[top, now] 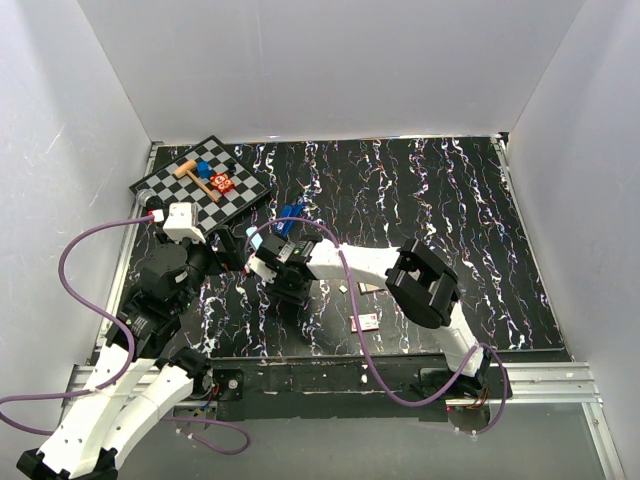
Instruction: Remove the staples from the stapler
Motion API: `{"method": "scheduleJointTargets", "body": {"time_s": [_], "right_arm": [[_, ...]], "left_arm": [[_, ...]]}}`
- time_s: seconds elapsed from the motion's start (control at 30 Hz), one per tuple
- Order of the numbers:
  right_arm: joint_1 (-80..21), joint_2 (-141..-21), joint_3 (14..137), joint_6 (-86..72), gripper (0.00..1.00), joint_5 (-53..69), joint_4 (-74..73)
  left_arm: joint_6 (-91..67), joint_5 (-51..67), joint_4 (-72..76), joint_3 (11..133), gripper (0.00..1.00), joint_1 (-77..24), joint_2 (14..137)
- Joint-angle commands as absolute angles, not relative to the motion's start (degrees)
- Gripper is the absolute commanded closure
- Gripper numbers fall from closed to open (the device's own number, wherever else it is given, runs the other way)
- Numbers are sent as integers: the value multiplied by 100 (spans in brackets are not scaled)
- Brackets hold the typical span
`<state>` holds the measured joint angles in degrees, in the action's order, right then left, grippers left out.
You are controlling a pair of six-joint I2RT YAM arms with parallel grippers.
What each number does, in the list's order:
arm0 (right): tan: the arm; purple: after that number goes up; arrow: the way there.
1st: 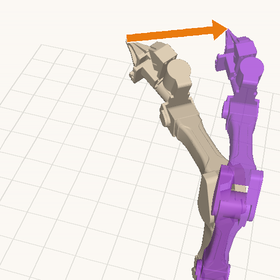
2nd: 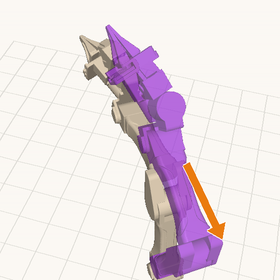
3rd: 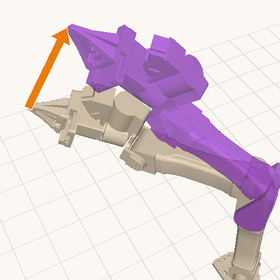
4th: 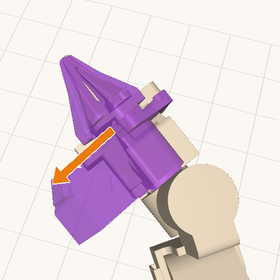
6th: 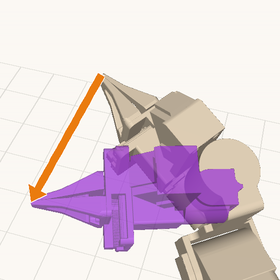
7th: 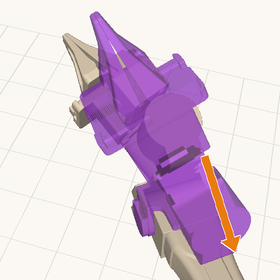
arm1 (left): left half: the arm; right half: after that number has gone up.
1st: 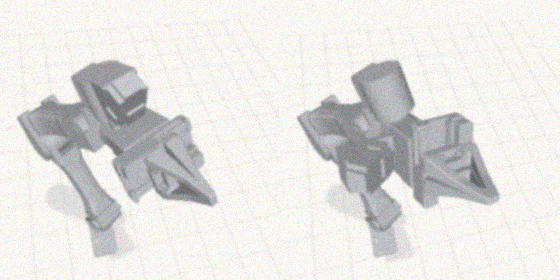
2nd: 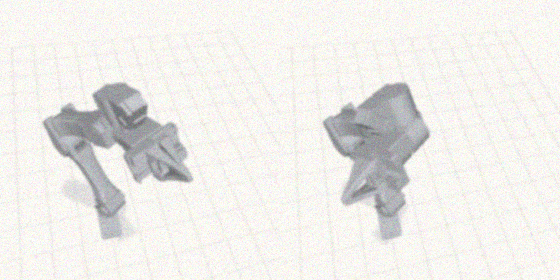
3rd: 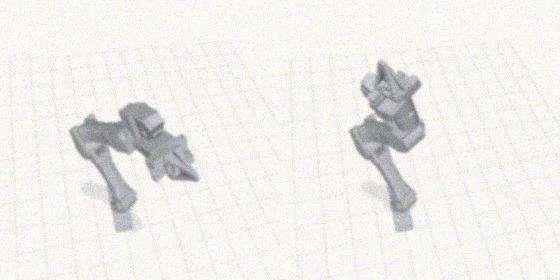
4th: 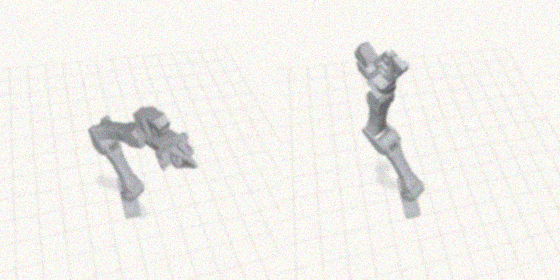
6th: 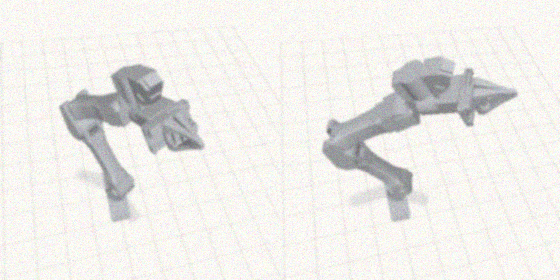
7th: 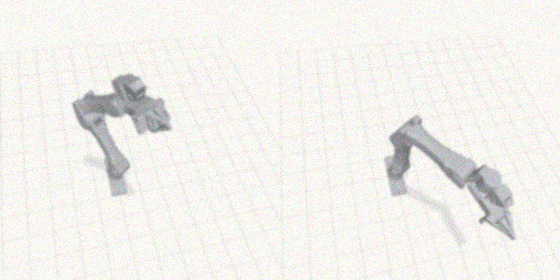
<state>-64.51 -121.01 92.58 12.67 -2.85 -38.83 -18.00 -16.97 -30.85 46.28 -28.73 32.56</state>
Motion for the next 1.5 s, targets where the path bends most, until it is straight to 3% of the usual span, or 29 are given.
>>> {"method": "scheduleJointTargets", "body": {"time_s": [0.0,0.37,0.7,1.17,1.47], "right_arm": [[-6460,-12199,9492,1336,51,-255,-3832],[-6460,-12322,9598,1336,65,-149,-3999],[-6460,-12226,9659,1231,85,-158,-4034],[-6407,-10707,8703,572,86,-536,-3771],[-5854,-9669,8016,-421,86,-1071,-4315]], "left_arm": [[-1749,-1731,-3015,4597,2,-2883,3278],[-1749,-1723,-3015,4605,2,-2883,3296],[-1749,-1723,-3015,4605,2,-2883,3296],[-1749,-1758,-3015,4597,2,-2883,3287],[-1749,-1732,-2997,4605,2,-2883,3322]]}}
